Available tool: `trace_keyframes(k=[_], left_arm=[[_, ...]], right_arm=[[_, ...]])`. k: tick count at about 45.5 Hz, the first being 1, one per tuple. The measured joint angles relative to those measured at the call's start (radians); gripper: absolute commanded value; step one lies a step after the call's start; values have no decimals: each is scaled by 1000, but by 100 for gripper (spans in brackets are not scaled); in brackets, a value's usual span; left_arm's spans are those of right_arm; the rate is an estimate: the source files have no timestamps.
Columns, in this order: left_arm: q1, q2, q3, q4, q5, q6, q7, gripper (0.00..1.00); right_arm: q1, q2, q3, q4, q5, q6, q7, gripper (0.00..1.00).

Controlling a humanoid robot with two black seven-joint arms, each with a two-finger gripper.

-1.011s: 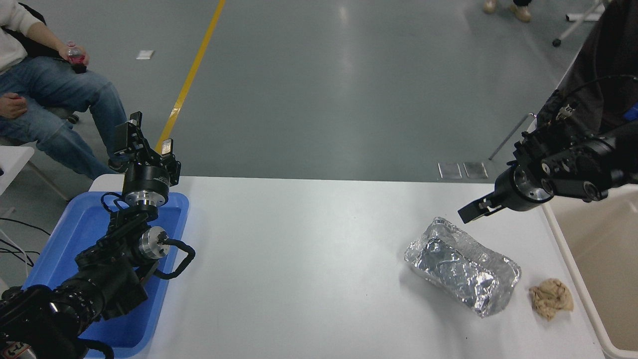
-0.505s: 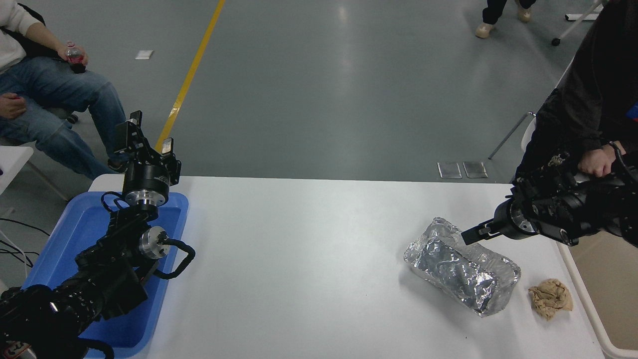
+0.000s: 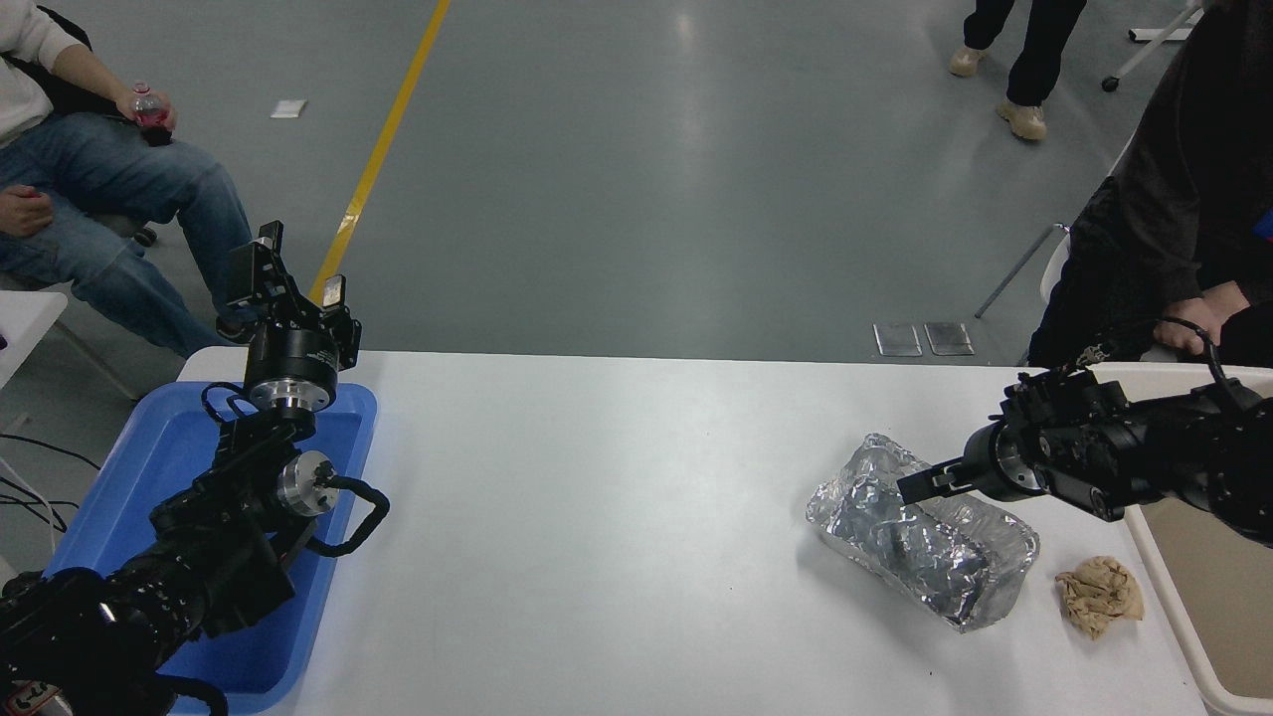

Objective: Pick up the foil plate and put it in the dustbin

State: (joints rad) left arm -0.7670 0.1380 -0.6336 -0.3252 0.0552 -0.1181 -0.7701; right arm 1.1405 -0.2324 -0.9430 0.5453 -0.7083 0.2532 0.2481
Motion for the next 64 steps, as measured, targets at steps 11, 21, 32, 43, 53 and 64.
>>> trace_keyframes(k=[11, 21, 32, 43, 53, 64], left_arm=[[0, 0, 0, 0, 0, 0, 0, 100], [0, 0, 0, 0, 0, 0, 0, 100], [0, 0, 0, 0, 0, 0, 0, 100], [0, 0, 0, 0, 0, 0, 0, 100], [0, 0, 0, 0, 0, 0, 0, 100], [0, 0, 0, 0, 0, 0, 0, 100]], right_arm=[[-22, 4, 20, -15, -2, -8, 0, 50], [-42, 6, 24, -20, -17, -10, -3, 0], [-49, 4, 25, -22, -27, -12, -3, 0], [0, -22, 0, 1, -28, 6, -3, 0], [161, -102, -78, 172, -26, 21, 2, 0], [492, -213, -225, 489, -26, 43, 4, 0]])
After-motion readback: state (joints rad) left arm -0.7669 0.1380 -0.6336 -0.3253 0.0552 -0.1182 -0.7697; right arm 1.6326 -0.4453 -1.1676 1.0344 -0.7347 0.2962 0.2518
